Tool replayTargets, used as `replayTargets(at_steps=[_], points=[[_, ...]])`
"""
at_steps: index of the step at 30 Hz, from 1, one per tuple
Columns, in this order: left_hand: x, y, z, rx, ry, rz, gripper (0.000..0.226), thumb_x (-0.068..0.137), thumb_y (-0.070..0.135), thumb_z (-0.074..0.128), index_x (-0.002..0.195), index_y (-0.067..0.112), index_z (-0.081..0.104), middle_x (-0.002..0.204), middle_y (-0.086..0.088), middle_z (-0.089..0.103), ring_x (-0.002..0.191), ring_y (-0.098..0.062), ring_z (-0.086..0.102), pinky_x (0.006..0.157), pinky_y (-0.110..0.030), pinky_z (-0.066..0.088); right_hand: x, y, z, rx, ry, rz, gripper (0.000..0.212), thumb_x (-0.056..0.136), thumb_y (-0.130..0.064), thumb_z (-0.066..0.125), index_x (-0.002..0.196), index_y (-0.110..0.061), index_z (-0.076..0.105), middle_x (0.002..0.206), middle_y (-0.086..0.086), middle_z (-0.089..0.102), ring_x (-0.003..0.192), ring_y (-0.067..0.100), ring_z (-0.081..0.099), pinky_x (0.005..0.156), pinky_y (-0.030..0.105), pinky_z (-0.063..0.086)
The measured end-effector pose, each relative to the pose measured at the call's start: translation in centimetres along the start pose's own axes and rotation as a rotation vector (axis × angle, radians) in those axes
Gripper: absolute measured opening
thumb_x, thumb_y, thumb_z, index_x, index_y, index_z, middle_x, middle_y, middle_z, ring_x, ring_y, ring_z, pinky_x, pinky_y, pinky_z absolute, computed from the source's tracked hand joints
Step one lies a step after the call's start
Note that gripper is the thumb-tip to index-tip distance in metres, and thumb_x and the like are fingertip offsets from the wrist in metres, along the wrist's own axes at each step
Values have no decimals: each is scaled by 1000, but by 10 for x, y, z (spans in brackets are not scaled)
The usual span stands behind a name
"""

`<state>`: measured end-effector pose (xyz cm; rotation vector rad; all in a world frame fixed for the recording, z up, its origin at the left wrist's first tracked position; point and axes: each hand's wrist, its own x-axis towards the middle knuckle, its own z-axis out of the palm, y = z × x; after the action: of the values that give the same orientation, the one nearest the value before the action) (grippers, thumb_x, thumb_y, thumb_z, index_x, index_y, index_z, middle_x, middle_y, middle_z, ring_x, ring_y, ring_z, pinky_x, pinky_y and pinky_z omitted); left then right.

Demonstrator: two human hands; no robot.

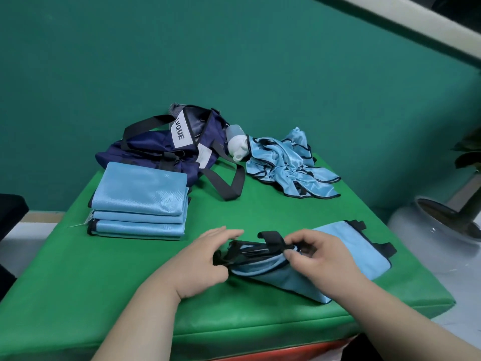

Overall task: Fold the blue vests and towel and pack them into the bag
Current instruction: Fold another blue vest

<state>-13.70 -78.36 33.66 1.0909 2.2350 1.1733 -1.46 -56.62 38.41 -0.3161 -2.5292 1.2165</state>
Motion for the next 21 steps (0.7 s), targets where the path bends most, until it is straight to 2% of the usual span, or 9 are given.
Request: replayTargets(at_steps=[2,5,10,13,15,16,18,19,21], points=[[2,-2,4,-41,6,2,77,66,27,62,133,60,42,142,28,45,131,10,41,114,-21,32,0,0,-10,108,34,39,32,82,2,74,76,-30,76,56,-10,59,53,6,44,54,17,35],[7,-2,12,-109,12,54,75,62,34,73,129,59,48,131,28,58,117,-12,60,109,-32,42,3,1,-25,248,90,65,34,83,7,71,70,-24,77,59,-8,61,57,6,47,55,15,37],[13,14,27,-169,79,158,73,62,36,81,115,73,48,129,39,51,126,14,44,104,-5,28,6,7,-43,423,143,96,31,84,10,67,75,-18,77,74,12,64,76,23,50,74,35,40],[20,24,39,-201,208,184,63,71,18,83,110,61,58,116,37,60,114,14,54,94,-3,33,4,10,-51,481,126,106,9,71,-10,79,78,-15,77,81,18,63,80,27,51,80,41,40],[24,30,45,-264,261,185,45,73,14,79,102,46,66,106,28,69,104,8,61,91,-10,41,3,11,-53,512,120,118,14,64,-19,78,78,-15,76,82,19,63,80,28,52,79,42,41],[27,31,47,-311,278,181,33,71,19,76,98,37,69,102,22,72,100,2,65,91,-17,45,2,10,-55,526,119,130,6,71,-13,76,76,-16,76,82,19,64,78,28,54,76,40,43],[30,33,51,-411,305,183,28,68,32,71,93,22,71,95,8,74,94,-13,67,88,-30,49,0,12,-56,526,115,142,31,86,6,62,73,-18,76,79,13,68,71,24,58,66,31,47],[31,34,52,-447,316,186,29,66,34,71,91,19,70,92,5,74,90,-18,66,86,-32,49,-1,13,-56,523,109,138,38,88,10,57,74,-20,76,78,10,69,68,22,59,62,29,47],[34,38,55,-522,342,160,16,67,26,71,82,25,69,82,9,71,79,-12,61,77,-26,47,-4,12,-54,509,97,123,34,89,6,59,80,-22,76,82,7,69,69,18,59,61,28,45]])
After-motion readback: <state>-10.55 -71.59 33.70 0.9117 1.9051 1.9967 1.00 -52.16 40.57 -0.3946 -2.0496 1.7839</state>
